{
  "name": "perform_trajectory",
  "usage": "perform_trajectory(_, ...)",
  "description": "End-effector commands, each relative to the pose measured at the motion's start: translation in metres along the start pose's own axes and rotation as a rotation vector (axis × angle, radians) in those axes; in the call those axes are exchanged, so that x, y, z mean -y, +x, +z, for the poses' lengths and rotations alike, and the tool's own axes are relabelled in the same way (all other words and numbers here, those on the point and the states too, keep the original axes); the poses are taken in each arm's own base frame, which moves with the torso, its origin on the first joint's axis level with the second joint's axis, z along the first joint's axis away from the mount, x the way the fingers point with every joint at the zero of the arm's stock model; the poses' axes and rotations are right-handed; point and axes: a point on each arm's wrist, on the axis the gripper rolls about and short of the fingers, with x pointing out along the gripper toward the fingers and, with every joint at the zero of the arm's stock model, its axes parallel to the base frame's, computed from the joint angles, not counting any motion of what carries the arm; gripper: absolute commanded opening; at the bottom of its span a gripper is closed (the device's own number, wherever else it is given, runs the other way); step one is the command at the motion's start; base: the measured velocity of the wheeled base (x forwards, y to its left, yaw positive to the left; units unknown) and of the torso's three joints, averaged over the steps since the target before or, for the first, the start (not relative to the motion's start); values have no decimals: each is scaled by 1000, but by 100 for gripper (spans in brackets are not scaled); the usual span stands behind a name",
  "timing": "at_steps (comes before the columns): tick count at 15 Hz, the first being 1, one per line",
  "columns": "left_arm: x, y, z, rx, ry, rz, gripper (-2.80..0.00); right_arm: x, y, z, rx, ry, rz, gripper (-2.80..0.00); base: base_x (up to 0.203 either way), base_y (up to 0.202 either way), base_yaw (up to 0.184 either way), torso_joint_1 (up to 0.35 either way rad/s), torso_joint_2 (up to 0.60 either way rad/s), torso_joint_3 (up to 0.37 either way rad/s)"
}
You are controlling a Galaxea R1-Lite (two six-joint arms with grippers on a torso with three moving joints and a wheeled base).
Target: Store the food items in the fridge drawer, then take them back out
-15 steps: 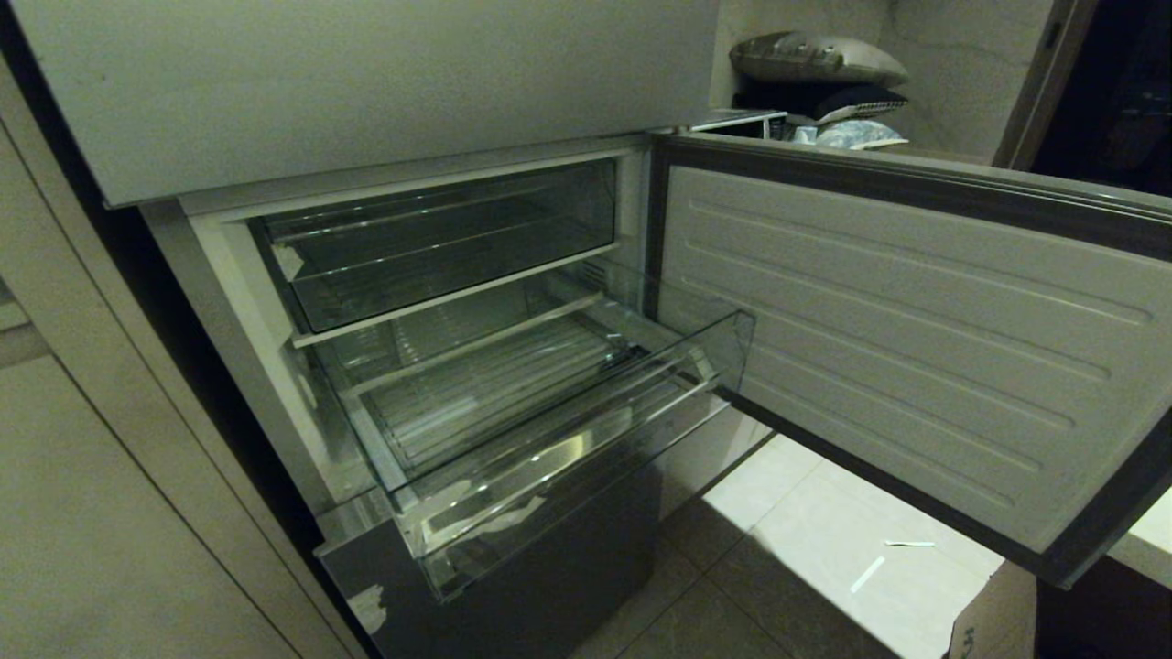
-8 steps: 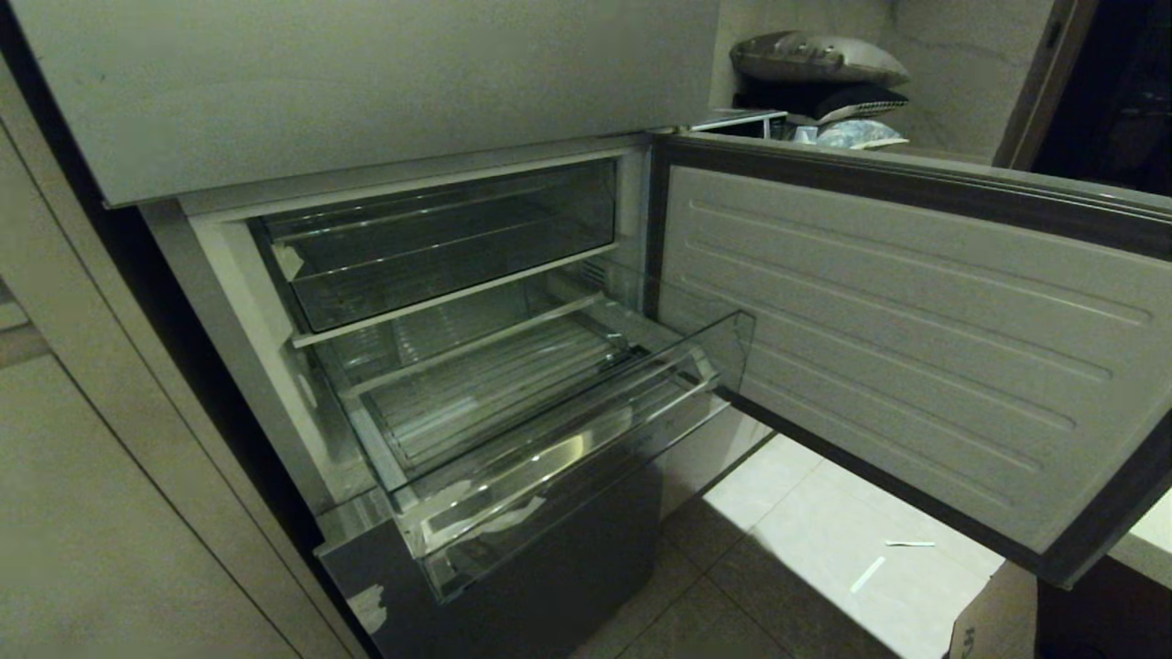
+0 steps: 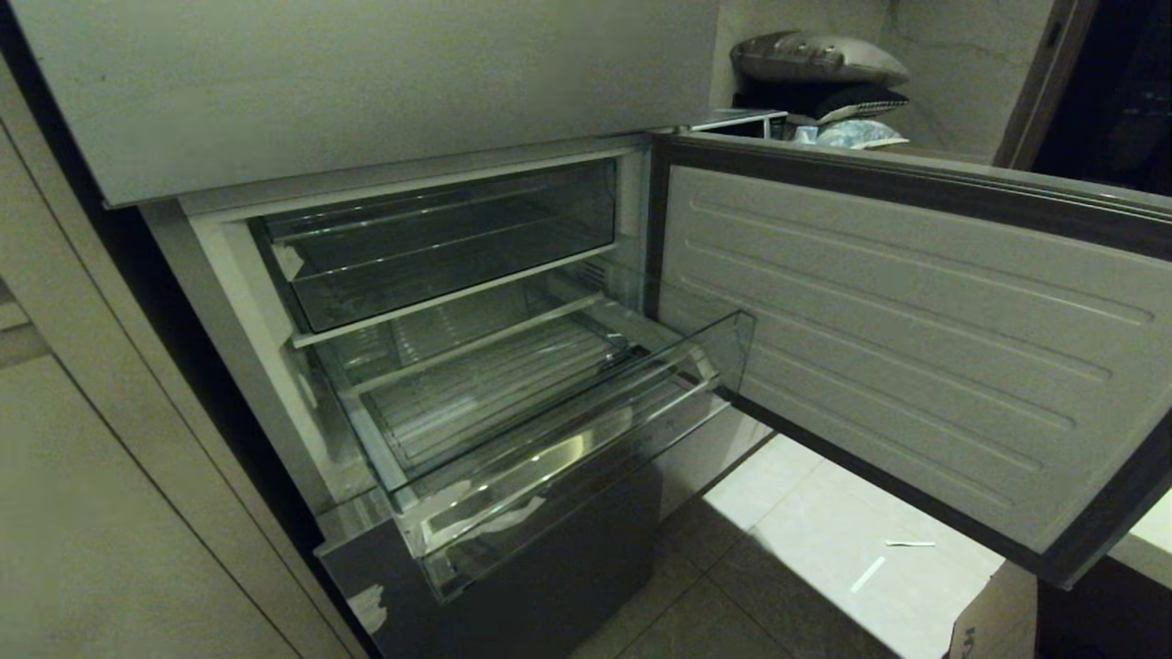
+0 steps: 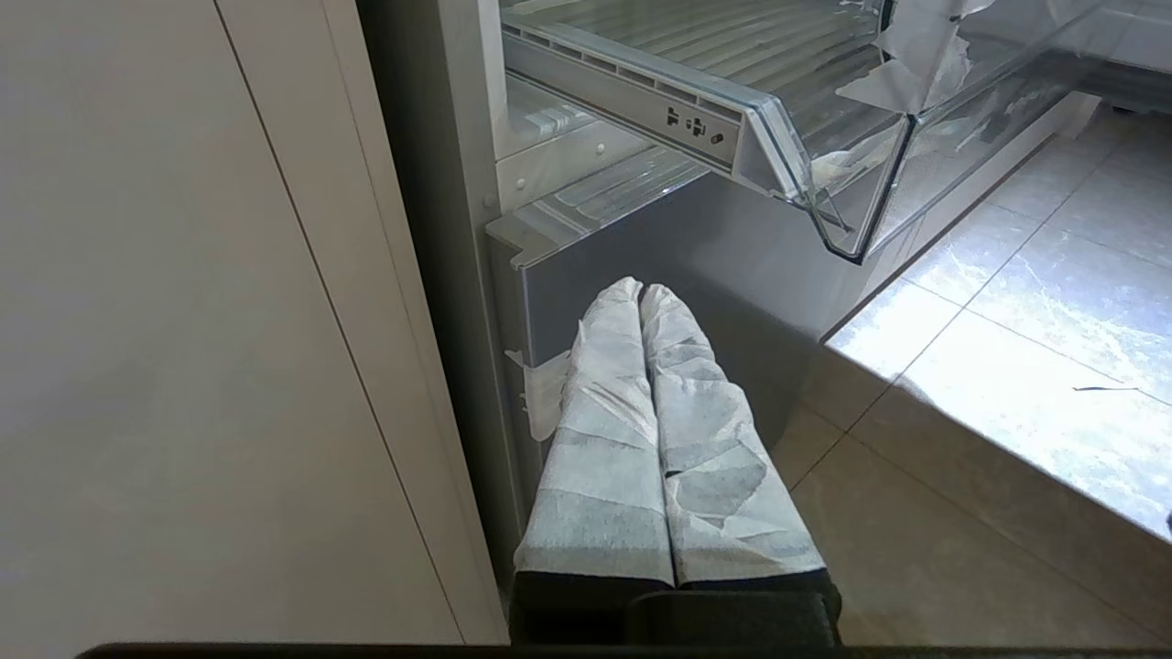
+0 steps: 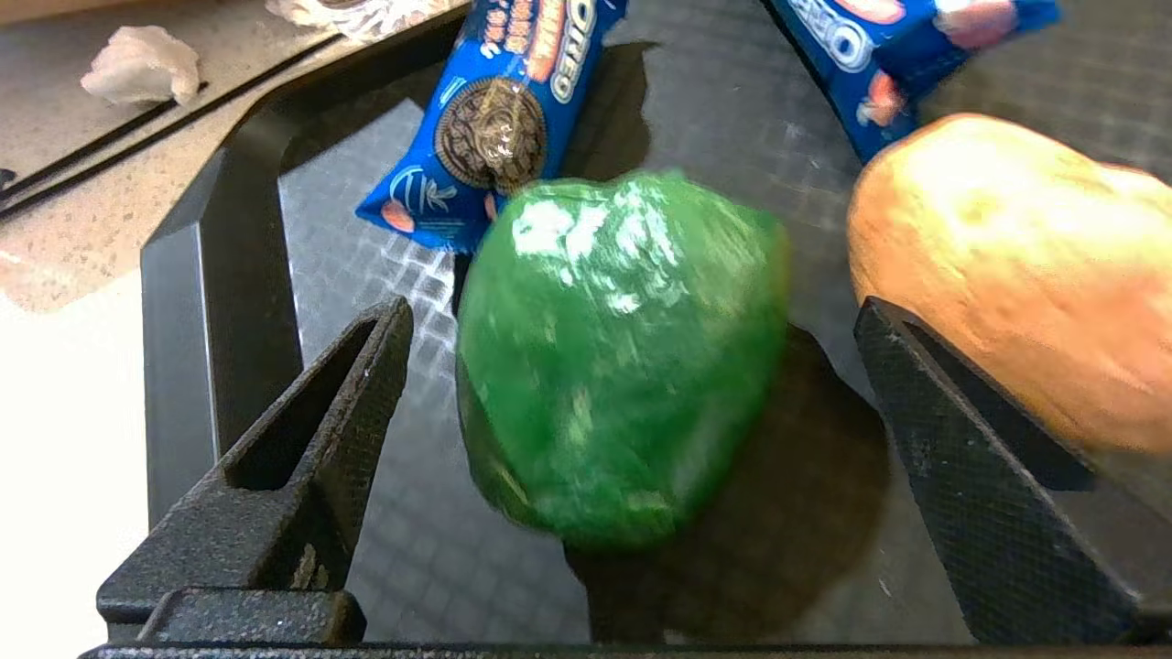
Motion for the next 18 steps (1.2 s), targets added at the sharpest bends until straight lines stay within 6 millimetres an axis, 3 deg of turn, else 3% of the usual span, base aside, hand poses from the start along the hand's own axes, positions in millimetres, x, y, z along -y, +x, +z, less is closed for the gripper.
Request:
perform_trajectory(1, 0, 0, 0, 1, 0, 1, -280, 1, 9, -4, -22, -5, 12, 0, 0, 0, 0, 0, 0, 0)
perform_trajectory(8, 0, 0, 0, 1, 0, 1, -280, -5, 19, -13, -48, -25, 39, 0, 0, 0, 0, 0, 0, 0)
perform_trajectory(9, 0, 0, 0, 1, 0, 1, -280, -5, 19, -14, -41, -26, 40, -74, 0, 0, 0, 0, 0, 0)
perform_trajectory(10, 0, 0, 0, 1, 0, 1, -280, -5, 19, -14, -39, -26, 41, -280, 0, 0, 0, 0, 0, 0)
perform_trajectory(15, 0, 0, 0, 1, 0, 1, -280, -6, 14, -9, -19, -25, 43, -280, 0, 0, 0, 0, 0, 0)
perform_trajectory(18, 0, 0, 0, 1, 0, 1, -280, -8, -13, 4, 45, -28, 49, -280, 0, 0, 0, 0, 0, 0)
